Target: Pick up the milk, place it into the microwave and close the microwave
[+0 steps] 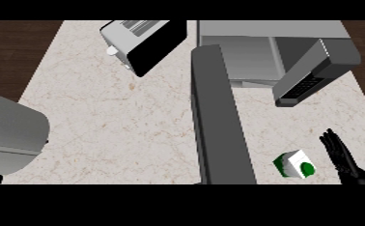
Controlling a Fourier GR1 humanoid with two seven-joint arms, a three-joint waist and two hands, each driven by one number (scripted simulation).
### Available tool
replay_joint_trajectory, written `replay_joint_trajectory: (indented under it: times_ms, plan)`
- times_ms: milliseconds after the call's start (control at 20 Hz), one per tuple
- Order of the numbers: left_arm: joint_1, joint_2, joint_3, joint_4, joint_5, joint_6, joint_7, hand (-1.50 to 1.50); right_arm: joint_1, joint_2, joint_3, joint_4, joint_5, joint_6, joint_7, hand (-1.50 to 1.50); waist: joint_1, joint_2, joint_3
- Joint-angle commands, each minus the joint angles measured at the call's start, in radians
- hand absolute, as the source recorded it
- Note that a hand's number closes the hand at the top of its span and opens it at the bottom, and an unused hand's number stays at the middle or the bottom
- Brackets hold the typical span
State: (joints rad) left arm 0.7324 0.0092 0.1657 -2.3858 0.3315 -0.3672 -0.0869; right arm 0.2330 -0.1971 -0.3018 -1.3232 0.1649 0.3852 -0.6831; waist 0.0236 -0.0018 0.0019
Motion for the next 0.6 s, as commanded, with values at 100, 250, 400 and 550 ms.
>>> replay_joint_trajectory:
  times_ms: [100, 250, 400, 550]
  plan:
    - [0.019, 0.004, 0.053, -0.065, 0.138, -0.047, -0.027, -1.5, -0.14, 0.005, 0.026, 0.28, 0.142, -0.143, -0.151, -1.5, 0.005, 0.002, 0.0]
    - [0.043, -0.009, -0.007, -0.094, 0.101, -0.025, -0.019, -1.5, -0.16, -0.068, -0.007, 0.421, 0.135, -0.113, -0.267, -1.5, -0.002, 0.002, 0.001]
    - [0.071, -0.004, 0.052, -0.129, 0.14, -0.047, -0.013, -1.5, -0.159, -0.111, -0.007, 0.52, 0.147, -0.106, -0.372, -1.5, -0.001, 0.002, 0.001]
    - [0.073, 0.008, 0.082, -0.04, 0.168, -0.108, -0.065, -1.5, -0.251, -0.027, 0.017, 0.614, 0.154, -0.176, -0.358, -1.5, 0.003, 0.002, 0.001]
